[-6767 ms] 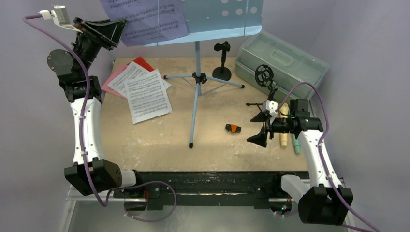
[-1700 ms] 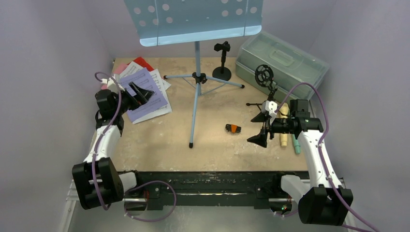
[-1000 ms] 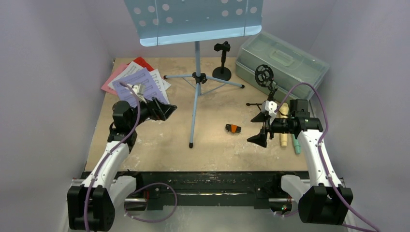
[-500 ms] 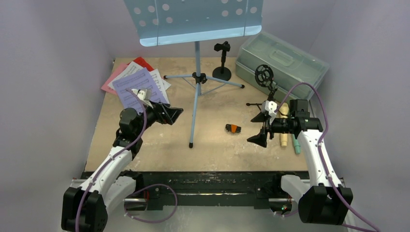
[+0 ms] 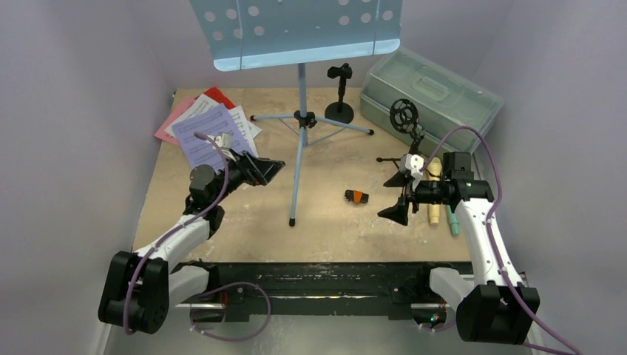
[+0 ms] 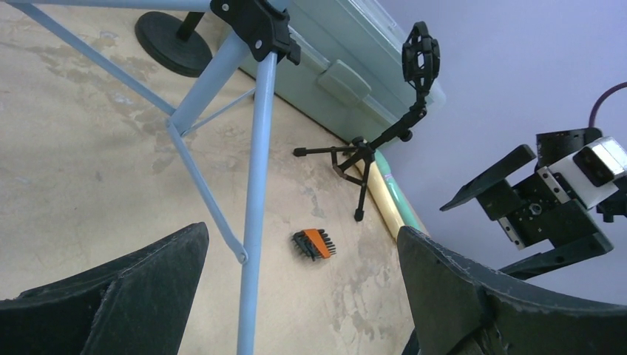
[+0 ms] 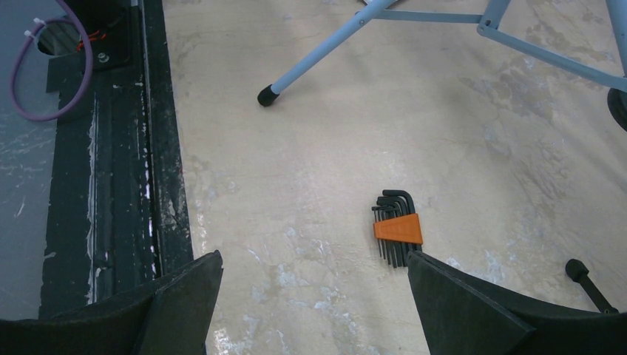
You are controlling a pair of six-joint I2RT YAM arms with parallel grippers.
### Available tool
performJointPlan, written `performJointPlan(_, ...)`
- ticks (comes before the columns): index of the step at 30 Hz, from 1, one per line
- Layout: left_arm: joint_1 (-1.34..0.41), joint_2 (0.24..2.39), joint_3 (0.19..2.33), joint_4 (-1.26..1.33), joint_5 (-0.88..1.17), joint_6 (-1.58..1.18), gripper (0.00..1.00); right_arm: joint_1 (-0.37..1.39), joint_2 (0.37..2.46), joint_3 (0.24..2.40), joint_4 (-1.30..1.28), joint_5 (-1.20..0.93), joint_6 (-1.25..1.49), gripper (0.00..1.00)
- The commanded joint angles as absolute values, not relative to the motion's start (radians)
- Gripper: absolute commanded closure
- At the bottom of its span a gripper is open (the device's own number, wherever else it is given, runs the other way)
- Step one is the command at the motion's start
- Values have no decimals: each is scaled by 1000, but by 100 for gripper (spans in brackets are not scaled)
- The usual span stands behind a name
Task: Pack up the instrument practice props
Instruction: Adjust the music stand at the center of the board.
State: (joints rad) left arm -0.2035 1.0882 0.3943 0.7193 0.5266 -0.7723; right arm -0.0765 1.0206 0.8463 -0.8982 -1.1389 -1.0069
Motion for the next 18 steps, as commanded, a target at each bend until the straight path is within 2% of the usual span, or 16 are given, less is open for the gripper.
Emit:
performJointPlan(1, -206, 1141, 390, 912, 569, -902, 0, -71, 1011, 839, -884, -1147, -1005, 1)
performJointPlan(7, -195, 1208, 366, 1024, 571, -989, 0, -71, 1008, 839, -884, -1147, -1005, 1)
performJointPlan(10, -195, 1227, 388, 991, 594, -953, 1, -71, 1008, 839, -884, -1147, -1004, 1)
performJointPlan(13, -207, 1210, 429, 882, 586, -852, 1, -71, 1012, 839, -884, -1147, -1005, 1)
performJointPlan(18, -303, 1112, 492, 686, 456, -584, 1, -69, 1025, 841, -883, -1149, -1005, 1)
